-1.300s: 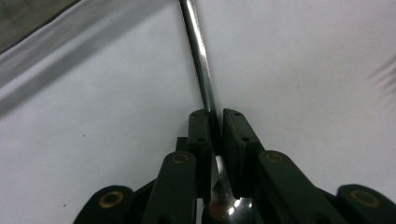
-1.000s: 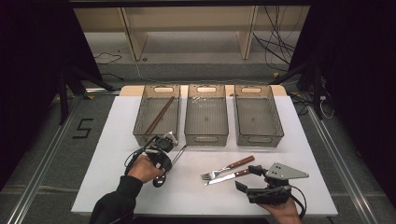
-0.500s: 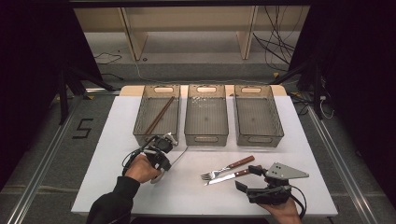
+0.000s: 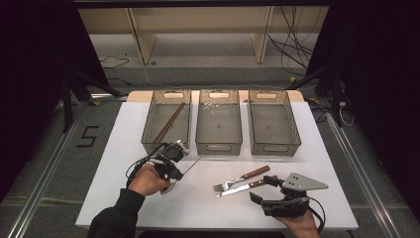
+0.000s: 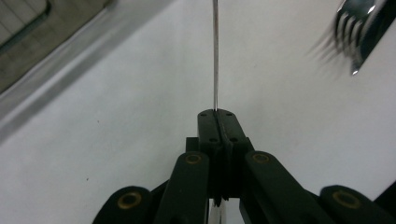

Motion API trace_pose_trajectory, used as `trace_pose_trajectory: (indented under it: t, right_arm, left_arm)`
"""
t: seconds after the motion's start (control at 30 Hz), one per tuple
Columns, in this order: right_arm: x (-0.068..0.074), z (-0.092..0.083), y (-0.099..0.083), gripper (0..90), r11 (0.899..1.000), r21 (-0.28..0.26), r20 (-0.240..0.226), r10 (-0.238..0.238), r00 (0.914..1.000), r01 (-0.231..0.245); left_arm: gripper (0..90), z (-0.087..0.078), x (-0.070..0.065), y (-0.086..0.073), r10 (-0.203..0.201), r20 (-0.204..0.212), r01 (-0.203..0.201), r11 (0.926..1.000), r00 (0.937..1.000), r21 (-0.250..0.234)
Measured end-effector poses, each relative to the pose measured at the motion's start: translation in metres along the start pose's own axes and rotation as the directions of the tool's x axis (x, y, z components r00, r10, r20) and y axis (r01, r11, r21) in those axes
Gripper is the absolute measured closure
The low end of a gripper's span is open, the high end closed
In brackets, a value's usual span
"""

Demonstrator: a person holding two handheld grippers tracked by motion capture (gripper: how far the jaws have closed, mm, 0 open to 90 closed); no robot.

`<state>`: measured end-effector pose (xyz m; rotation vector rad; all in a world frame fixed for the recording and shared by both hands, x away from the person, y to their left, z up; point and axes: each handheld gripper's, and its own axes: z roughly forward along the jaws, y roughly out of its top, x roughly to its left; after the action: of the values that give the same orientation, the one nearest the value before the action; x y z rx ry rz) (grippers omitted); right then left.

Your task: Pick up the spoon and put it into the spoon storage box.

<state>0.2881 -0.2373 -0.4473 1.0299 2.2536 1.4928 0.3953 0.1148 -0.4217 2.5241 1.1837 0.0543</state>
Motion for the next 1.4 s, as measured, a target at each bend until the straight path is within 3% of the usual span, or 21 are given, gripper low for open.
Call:
trace_pose_trajectory:
  t: [0.2, 0.33, 0.47, 0.7, 1.03, 1.4]
  right_arm:
    - [0.0, 0.0, 0.0, 23.5, 1.0, -0.003, 0.002, -0.001, 1.0, 0.001]
    - [0.0, -0.001, 0.0, 23.5, 1.0, -0.003, 0.0, -0.001, 1.0, 0.001]
    - [0.0, -0.001, 0.0, 23.5, 1.0, -0.006, 0.0, 0.001, 1.0, -0.001]
    - [0.0, -0.002, 0.0, 23.4, 1.0, -0.009, -0.001, -0.002, 1.0, 0.002]
    - [0.0, -0.002, 0.0, 23.4, 1.0, -0.011, -0.005, 0.002, 1.0, -0.002]
    - [-0.001, -0.002, 0.0, 23.4, 1.0, -0.014, -0.007, 0.0, 1.0, 0.0]
  left_arm:
    - [89.4, -0.012, -0.003, 0.011, 0.003, 0.02, -0.001, 0.9956, 0.9998, -0.094]
    - [89.5, -0.019, -0.003, 0.022, 0.003, 0.027, 0.001, 0.988, 0.9996, -0.154]
    - [89.5, -0.025, -0.001, 0.035, 0.0, 0.034, 0.007, 0.9774, 0.9994, -0.211]
    - [89.4, -0.032, 0.005, 0.057, -0.023, 0.045, 0.036, 0.9516, 0.9987, -0.305]
    - [89.4, -0.039, 0.014, 0.085, -0.041, 0.043, 0.054, 0.9298, 0.9982, -0.364]
    - [89.4, -0.04, 0.019, 0.107, -0.05, 0.045, 0.063, 0.9191, 0.9977, -0.389]
